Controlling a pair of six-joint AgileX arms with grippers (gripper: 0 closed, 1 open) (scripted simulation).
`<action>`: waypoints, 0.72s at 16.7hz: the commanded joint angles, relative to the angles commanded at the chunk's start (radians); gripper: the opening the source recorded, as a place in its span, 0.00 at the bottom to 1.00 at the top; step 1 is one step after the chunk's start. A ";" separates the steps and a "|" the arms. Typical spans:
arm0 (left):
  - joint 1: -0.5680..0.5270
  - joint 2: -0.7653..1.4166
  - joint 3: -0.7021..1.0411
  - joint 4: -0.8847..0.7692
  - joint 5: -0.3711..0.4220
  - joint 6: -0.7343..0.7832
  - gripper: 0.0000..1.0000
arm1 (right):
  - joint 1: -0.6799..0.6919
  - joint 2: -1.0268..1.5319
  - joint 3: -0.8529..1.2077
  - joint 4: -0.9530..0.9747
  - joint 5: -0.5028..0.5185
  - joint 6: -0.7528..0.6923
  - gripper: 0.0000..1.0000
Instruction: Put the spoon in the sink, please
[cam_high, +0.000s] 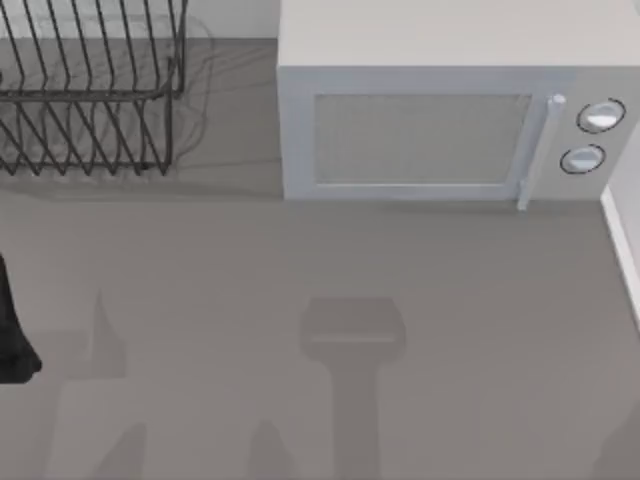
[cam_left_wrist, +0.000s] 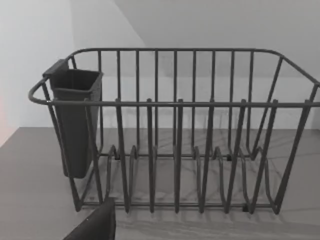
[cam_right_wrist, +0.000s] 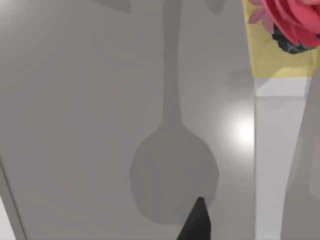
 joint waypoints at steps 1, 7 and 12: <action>0.000 0.000 0.000 0.000 0.000 0.000 1.00 | 0.000 -0.013 0.016 -0.020 0.000 0.003 0.00; 0.000 0.000 0.000 0.000 0.000 0.000 1.00 | 0.002 -0.016 0.022 -0.028 0.000 0.006 0.00; 0.000 0.000 0.000 0.000 0.000 0.000 1.00 | 0.042 0.130 0.182 -0.093 0.002 0.034 0.00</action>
